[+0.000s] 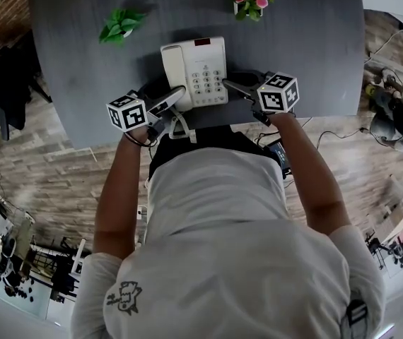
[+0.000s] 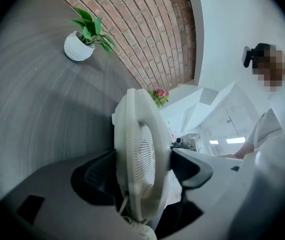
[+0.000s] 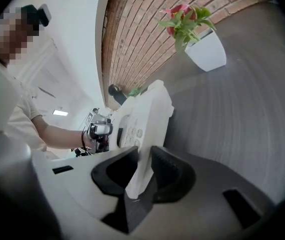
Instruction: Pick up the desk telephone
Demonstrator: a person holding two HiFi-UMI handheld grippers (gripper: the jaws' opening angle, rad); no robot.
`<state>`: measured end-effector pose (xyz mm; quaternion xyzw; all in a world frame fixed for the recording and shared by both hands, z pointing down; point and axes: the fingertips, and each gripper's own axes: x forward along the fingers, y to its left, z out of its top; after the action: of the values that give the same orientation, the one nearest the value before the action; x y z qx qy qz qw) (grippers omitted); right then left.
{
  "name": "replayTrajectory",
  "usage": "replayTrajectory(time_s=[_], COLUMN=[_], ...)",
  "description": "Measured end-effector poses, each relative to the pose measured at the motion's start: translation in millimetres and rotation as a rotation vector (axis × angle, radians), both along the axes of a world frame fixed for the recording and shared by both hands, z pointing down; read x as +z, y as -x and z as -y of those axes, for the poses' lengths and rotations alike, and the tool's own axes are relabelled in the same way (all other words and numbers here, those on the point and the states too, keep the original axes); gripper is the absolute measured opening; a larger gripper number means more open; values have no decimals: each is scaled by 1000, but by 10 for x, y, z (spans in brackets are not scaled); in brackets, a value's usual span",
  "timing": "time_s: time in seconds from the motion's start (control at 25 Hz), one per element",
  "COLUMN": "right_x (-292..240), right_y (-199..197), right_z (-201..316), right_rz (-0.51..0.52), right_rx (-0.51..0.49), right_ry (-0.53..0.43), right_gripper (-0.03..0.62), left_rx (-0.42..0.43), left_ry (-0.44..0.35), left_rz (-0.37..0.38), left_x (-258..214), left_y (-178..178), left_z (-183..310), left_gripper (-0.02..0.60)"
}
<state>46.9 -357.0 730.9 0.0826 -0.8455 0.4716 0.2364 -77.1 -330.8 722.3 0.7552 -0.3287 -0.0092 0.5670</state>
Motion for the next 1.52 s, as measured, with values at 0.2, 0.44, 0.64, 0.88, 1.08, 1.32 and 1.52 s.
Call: replayTrajectory(time_s=[0.2,0.44,0.64,0.88,1.08,1.32,1.52], right_x=[5,-2,-94,-349,-636,-1030,-1288], right_y=[-1,-6,-4,60,111,296,412], right_z=[0,3,13,-71,-103,-274,-424], right_rz=[18,-8,-7,-10,-3,19,24], right_rx=[18,30,45,83,116,164,229], right_ry=[30,28,5,-38,-99,-175,-230], right_gripper=[83,72,71,69,68,67,66], left_rx=[0,5,32,43,70,77,107], left_ry=[-7,5,-3,-44,-81,-151,-207], left_rz=[11,41,55,76,92,79,74], left_x=[-7,-18,-97,-364,-632,-999,-1227], left_y=[0,0,-3,64,116,323,449], left_z=[-6,-2,5,-69,-109,-260,-385], left_gripper=[353,331,328,325,325,324,322])
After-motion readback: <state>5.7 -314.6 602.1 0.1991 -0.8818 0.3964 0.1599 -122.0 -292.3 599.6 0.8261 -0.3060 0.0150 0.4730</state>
